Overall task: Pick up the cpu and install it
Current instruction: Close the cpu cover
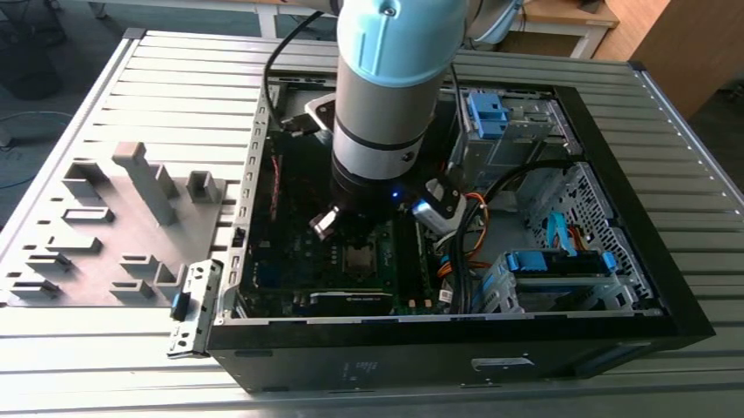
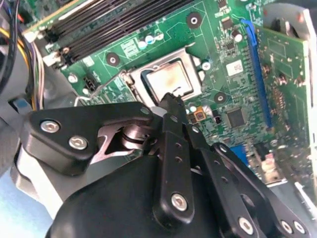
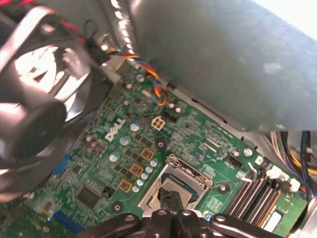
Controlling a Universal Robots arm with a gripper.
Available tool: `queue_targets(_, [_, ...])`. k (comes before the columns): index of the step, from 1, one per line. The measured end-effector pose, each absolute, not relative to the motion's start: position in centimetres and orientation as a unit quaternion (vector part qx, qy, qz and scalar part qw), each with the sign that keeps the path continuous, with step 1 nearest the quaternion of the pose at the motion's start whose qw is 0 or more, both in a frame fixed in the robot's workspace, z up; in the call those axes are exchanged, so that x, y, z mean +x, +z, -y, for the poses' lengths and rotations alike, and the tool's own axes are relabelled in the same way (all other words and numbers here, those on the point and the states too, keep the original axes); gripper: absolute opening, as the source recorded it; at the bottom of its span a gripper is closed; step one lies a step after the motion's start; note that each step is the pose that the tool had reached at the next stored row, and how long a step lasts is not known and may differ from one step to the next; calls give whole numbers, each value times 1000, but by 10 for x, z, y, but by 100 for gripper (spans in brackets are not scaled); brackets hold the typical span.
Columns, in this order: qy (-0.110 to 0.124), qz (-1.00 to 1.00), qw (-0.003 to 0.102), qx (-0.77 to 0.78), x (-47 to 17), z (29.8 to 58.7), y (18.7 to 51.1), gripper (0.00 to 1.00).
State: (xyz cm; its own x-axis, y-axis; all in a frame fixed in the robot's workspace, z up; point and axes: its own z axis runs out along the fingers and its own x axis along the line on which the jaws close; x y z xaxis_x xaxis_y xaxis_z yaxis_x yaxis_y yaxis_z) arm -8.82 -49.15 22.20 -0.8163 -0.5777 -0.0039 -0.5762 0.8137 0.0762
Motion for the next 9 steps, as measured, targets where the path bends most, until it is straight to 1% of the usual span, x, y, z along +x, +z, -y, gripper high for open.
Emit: queue_targets(9, [-36,924,13,380,-88,491,222,11])
